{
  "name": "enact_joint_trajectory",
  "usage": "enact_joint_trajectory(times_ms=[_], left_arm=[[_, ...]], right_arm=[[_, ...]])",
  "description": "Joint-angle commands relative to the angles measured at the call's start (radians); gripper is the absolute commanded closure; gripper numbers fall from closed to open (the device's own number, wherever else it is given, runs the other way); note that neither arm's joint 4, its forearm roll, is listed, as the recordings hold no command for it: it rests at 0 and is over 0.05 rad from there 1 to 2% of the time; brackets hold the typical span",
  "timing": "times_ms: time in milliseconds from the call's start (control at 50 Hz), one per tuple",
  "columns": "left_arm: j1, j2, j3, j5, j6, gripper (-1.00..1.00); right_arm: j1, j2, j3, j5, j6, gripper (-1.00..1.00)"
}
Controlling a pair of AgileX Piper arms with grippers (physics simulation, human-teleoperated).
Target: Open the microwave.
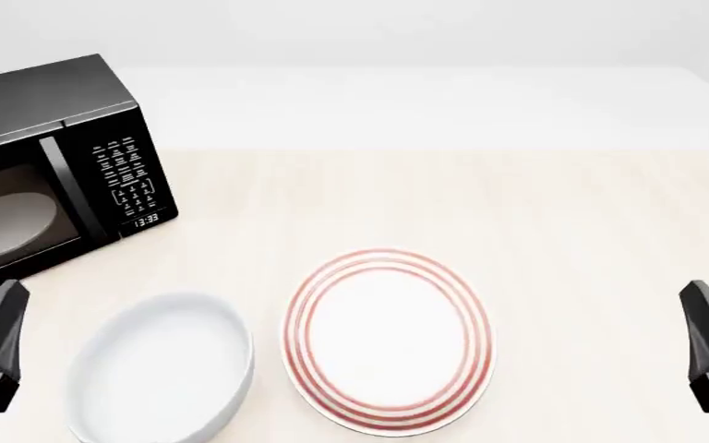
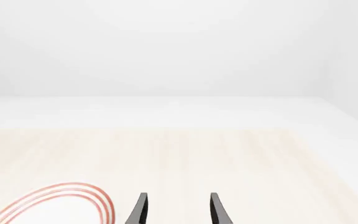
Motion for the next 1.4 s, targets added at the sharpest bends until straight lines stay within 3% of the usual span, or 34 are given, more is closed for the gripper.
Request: enact_joint_trajectory(times_ms=[20,240,340,420,540,660,840,1400], left_arm=[[0.008,0.006,-0.003,-0.003,-0.005,-1.0],[0.035,0.076,0.0,-0.052,0.023,-1.0],[0.064,0.106,0.001,-0.074,0.004,-1.0],[0.129,0.233,0.001,-0.15,0.067,-1.0],[0.106,0.252,-0.064,-0.12,0.058,-1.0],[0.069,0.401,-0.116,-0.226,0.054,-1.0],[0.05,0.506,-0.188,-0.257,0.053,-1.0],[0.076,0.812,-0.267,-0.433,0.005,-1.0]], right_arm=[[0.0,0.006,-0.003,-0.003,0.001,-1.0],[0.0,0.007,-0.003,-0.003,0.0,-1.0],[0.0,0.007,-0.003,-0.002,0.001,-1.0],[0.0,0.007,-0.004,-0.002,0.001,-1.0],[0.0,0.006,-0.003,-0.002,0.001,-1.0],[0.0,0.006,-0.003,-0.003,0.001,-1.0],[0.0,0.008,-0.003,-0.005,0.001,-1.0],[0.0,0.013,-0.004,-0.009,0.001,-1.0]])
